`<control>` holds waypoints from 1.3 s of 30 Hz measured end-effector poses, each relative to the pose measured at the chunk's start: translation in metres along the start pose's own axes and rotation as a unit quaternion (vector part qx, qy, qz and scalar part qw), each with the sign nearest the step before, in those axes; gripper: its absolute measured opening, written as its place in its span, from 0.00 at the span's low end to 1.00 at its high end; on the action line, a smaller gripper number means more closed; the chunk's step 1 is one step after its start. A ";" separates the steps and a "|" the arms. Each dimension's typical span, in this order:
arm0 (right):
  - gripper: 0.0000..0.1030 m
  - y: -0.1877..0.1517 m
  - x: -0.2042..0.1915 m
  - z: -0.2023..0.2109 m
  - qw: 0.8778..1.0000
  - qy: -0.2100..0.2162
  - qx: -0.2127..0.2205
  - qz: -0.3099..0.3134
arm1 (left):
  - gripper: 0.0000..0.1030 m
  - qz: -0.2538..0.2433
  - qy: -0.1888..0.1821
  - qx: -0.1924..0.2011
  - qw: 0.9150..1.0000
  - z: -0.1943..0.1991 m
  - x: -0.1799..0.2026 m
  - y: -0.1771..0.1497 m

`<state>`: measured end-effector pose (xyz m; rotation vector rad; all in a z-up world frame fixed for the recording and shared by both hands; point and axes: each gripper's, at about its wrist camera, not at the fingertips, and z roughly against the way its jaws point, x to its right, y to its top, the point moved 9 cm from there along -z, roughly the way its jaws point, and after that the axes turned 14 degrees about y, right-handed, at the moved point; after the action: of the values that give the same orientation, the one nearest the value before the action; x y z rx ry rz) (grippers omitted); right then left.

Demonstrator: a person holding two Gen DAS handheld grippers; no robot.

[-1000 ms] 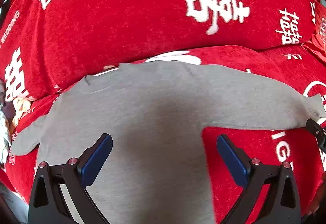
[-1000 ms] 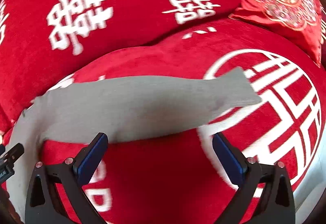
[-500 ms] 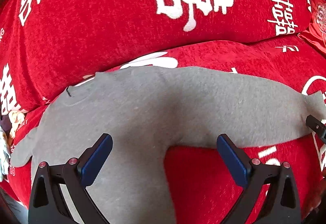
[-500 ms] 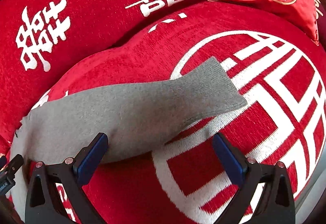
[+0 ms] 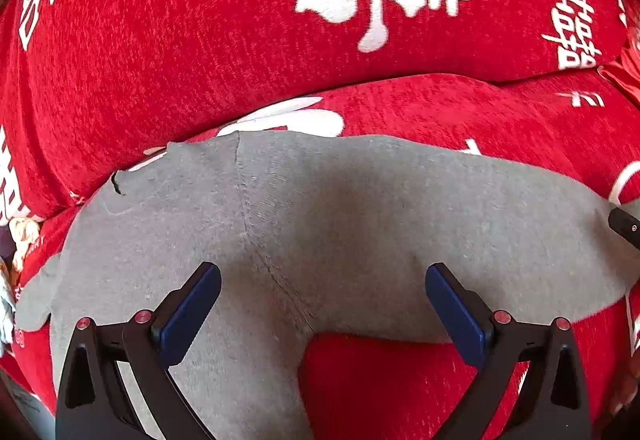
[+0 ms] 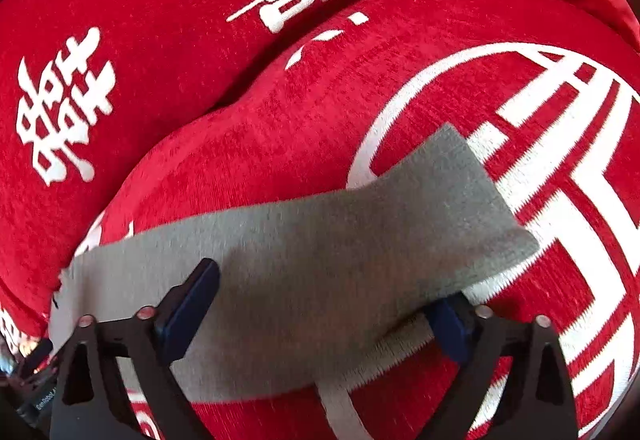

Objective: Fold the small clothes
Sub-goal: 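Grasp the sweater sleeve with the right gripper and lift it, then fold the held sleeve across the sweater body with the right gripper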

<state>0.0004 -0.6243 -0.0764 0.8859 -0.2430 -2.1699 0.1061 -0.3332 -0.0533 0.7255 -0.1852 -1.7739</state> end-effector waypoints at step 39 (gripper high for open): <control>0.06 0.023 -0.133 0.083 0.981 -0.047 0.089 0.168 | 1.00 0.096 -0.057 -0.031 0.993 -0.019 -0.122 -0.018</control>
<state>0.0205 -0.5539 0.0640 0.7774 -0.5979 -1.8951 0.1206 -0.2118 -0.0308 0.5432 -0.2659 -1.6311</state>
